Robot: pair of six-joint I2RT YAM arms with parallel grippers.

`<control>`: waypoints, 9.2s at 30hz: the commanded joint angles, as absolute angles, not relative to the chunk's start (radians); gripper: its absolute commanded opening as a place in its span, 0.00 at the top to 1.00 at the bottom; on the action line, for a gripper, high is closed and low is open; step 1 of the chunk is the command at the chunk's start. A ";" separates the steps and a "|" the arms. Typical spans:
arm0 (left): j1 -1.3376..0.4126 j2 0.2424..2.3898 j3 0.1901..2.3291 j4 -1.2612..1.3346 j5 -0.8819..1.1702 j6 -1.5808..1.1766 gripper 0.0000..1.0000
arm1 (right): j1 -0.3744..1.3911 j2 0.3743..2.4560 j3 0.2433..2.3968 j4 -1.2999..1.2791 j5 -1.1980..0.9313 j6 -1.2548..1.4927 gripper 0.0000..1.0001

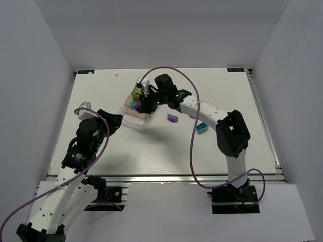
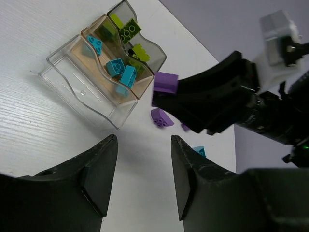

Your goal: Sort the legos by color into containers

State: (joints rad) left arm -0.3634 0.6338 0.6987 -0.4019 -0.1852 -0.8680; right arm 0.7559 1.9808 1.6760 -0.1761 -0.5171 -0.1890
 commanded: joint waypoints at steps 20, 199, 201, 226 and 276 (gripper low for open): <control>-0.362 0.586 0.678 -0.375 -0.126 -0.853 0.30 | 0.827 2.161 1.762 -0.078 -0.347 -0.207 0.50; -0.359 0.908 0.729 -0.354 -0.169 -0.729 0.20 | 0.336 2.132 1.799 -0.775 -0.217 -0.442 0.90; -0.359 0.900 0.724 -0.351 -0.169 -0.733 0.20 | 0.337 2.109 1.822 -0.790 -0.270 -0.501 0.95; -0.359 0.759 0.677 -0.345 -0.166 -0.785 0.08 | 0.773 2.226 2.094 -0.457 -0.594 -0.230 0.99; -0.359 0.730 0.594 -0.313 -0.160 -0.813 0.02 | 0.503 1.773 1.496 -0.282 -0.469 -0.468 0.11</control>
State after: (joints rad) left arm -0.3630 0.7479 0.6086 -0.3275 -0.1642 -0.8093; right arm 0.5224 1.7653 1.4693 -0.2829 -0.4938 -0.4946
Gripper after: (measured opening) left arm 0.981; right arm 0.895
